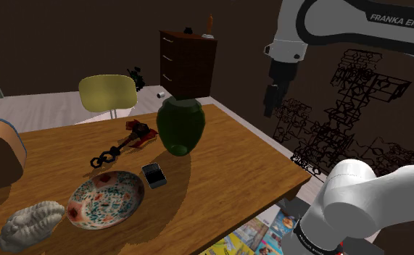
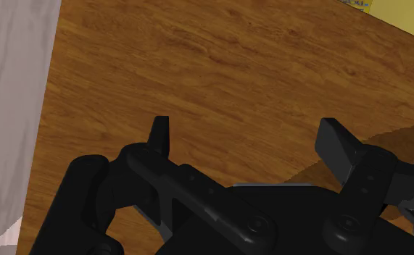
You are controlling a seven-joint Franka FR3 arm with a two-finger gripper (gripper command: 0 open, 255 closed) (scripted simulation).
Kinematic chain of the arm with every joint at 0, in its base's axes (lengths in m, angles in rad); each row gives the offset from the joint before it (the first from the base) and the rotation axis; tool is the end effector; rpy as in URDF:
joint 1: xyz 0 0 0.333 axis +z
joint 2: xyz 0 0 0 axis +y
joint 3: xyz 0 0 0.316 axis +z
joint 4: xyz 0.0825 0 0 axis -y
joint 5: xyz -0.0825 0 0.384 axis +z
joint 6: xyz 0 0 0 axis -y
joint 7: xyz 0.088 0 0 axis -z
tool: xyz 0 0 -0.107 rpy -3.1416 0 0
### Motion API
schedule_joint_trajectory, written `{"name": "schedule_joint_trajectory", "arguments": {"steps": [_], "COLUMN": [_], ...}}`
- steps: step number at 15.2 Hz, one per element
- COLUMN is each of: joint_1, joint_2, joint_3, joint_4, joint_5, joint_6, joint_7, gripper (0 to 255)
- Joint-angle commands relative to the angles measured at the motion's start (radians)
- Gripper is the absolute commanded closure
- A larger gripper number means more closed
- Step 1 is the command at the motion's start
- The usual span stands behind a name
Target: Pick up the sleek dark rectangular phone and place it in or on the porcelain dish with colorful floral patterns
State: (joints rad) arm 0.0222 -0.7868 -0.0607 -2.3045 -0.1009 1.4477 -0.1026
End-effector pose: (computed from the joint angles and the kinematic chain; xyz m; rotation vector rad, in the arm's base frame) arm 0.2935 -0.0295 0.6040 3.0842 0.1151 -0.1149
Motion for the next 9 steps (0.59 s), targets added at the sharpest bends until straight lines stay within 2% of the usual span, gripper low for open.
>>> {"name": "schedule_joint_trajectory", "arguments": {"steps": [1, 9], "joint_1": [0.000, 0.037], "joint_2": [0.000, 0.108], "joint_3": [0.000, 0.129], "joint_4": [0.000, -0.083], "joint_5": [0.000, 0.094], "joint_6": [0.000, 0.206], "joint_7": [0.000, 0.186], "gripper": [0, 0]}}
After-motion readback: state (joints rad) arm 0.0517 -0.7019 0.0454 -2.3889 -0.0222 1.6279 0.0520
